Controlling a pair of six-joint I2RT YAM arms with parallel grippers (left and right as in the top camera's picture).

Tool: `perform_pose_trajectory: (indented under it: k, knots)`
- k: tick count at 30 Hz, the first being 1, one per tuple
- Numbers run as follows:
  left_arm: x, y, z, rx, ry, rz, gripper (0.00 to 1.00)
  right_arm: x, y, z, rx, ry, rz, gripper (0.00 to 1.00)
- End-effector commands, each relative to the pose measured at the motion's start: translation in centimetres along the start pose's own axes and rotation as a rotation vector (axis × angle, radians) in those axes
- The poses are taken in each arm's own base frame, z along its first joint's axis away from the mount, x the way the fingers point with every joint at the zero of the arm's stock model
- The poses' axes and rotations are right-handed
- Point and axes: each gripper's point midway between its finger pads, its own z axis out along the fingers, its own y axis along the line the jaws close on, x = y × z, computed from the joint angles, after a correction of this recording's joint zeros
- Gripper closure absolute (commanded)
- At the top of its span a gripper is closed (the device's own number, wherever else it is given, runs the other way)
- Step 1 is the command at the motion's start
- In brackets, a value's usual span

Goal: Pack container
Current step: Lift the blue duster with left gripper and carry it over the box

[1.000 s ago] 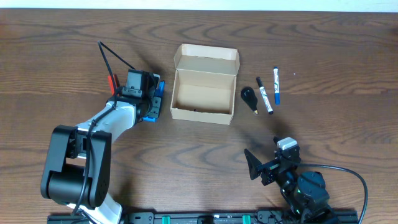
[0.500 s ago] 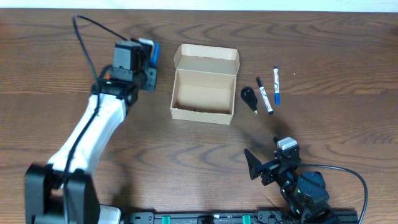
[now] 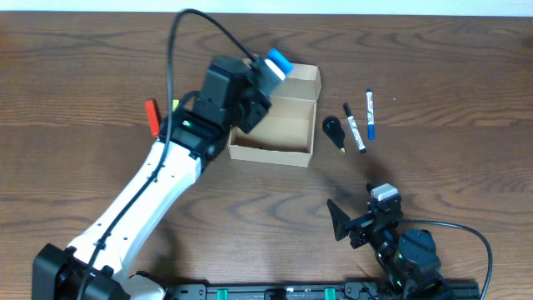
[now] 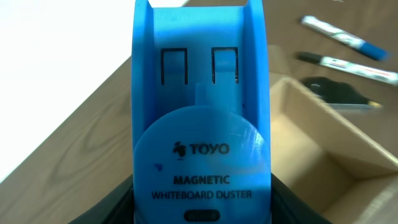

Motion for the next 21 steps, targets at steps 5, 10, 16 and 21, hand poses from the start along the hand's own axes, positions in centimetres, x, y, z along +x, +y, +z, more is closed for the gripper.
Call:
perform_pose_trajectory:
  k: [5,10,16,21]
  knots:
    - [-0.2,-4.6,0.8,0.141,0.007,0.310,0.69,0.1,0.0,0.0,0.001,-0.001,-0.006,0.01]
    - [1.9,-6.1,1.8,0.223,0.053,0.504,0.75,0.1,0.0,0.0,0.001,-0.001,-0.006,0.01]
    - [3.4,-6.6,3.8,0.258,0.073,0.698,0.73,0.1,0.0,0.0,0.001,-0.001,-0.006,0.01]
    - [5.2,-7.1,5.8,0.295,0.117,0.710,0.70,0.1,0.0,0.0,0.001,-0.001,-0.006,0.01]
